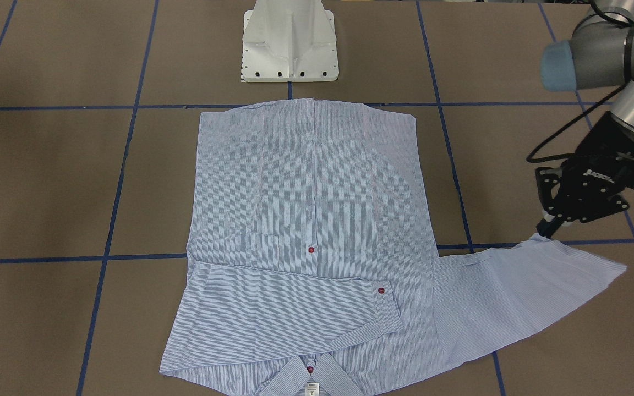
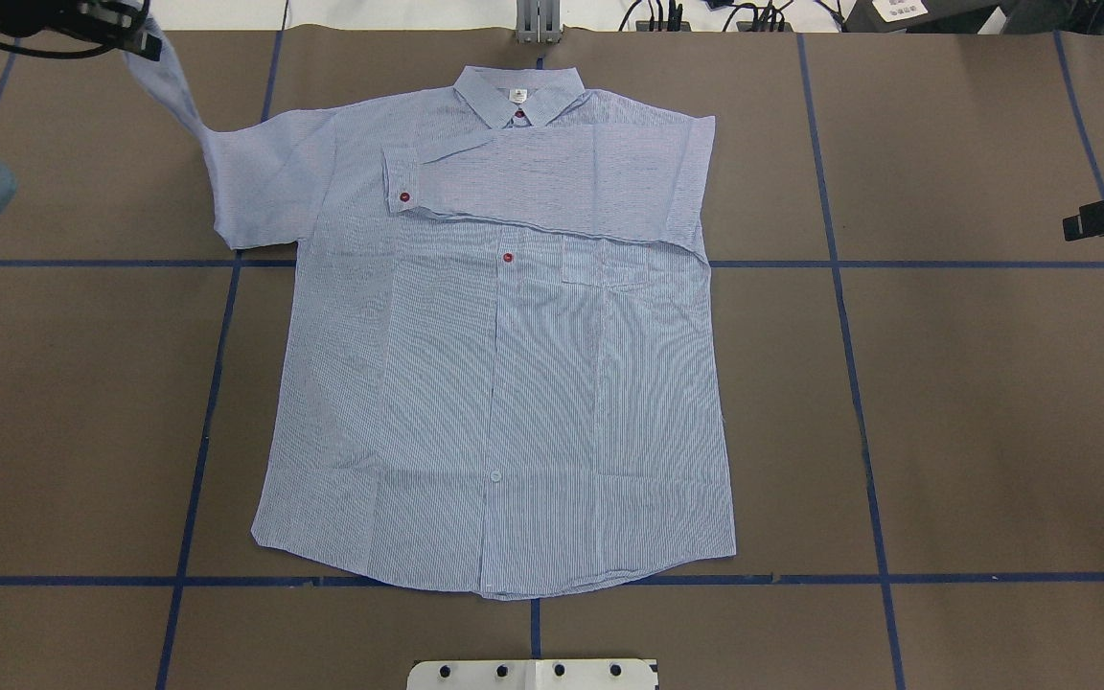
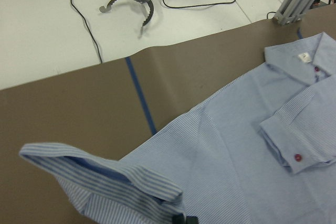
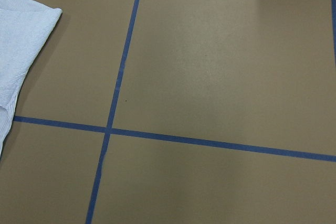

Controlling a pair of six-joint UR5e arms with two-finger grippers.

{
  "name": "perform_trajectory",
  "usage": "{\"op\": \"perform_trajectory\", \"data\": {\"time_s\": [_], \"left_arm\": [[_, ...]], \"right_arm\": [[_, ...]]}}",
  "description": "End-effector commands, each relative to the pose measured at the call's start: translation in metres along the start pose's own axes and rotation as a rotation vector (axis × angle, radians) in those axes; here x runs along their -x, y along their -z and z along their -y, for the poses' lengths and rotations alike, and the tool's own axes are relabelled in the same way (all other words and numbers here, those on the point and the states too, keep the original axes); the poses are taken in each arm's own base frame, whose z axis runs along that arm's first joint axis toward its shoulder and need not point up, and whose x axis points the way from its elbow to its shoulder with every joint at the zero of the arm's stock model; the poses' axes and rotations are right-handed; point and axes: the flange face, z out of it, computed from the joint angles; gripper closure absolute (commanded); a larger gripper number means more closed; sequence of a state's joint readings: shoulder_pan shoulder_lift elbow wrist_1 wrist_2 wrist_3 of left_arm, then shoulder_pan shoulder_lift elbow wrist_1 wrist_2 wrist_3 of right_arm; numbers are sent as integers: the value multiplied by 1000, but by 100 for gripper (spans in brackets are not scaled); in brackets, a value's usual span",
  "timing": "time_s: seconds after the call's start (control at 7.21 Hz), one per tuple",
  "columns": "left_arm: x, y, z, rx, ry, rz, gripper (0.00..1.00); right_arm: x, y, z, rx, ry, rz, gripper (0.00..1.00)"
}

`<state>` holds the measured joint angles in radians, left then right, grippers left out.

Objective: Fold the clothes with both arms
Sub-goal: 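Lift the sleeve with the left gripper and carry it over the shirt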

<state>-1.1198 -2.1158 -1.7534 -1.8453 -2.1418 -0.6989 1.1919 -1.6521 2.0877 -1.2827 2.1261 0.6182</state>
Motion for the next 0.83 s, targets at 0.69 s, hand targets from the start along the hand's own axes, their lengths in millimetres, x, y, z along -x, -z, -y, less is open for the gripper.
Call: {"op": "perform_trajectory", "data": {"time_s": [0.69], "left_arm": [[-379,-205,13,49,250,267,100]], "right_arm": [[-1,-1,-1,2,-5,-3,1]]}}
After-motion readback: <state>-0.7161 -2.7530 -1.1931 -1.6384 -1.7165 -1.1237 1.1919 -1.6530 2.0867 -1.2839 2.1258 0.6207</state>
